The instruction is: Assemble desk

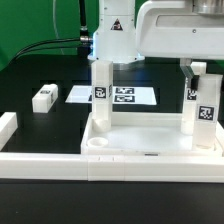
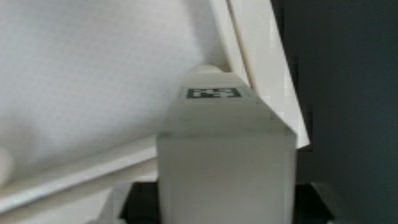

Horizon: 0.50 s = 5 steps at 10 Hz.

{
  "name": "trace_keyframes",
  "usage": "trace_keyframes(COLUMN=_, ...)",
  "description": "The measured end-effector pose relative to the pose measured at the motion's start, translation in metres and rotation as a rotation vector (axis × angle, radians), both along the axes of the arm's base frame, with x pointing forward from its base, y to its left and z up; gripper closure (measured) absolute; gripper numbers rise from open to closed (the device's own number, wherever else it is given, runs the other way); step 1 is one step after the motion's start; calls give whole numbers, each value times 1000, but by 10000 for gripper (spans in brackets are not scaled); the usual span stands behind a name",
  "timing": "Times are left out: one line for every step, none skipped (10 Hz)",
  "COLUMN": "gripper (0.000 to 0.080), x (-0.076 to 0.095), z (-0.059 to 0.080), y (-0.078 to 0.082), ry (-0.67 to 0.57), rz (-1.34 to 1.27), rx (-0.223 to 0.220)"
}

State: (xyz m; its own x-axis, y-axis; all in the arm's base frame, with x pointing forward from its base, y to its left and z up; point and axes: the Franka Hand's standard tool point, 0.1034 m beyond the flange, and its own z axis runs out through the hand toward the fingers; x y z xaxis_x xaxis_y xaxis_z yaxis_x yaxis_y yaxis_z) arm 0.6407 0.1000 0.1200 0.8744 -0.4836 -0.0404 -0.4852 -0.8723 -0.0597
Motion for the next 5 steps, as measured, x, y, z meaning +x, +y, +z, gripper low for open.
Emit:
trace_keyframes(gripper=511, x=0, z=-1, y=-2, ry=7, rz=-145, rx=8)
trace_keyframes(gripper=511, x=0, z=-2, y=-2, ry=5, rz=-256, rx=20)
trace_keyframes(gripper=511, x=1, z=-2, y=-4, ry=-7, rz=-419, rx=45)
trace_keyframes(gripper=511, x=0, z=-3, y=-5, ry=-10, rz=-540, rx=59)
trace_keyframes(gripper=511, x=-1, z=-3, y=-5, ry=-2, rz=-645, rx=61)
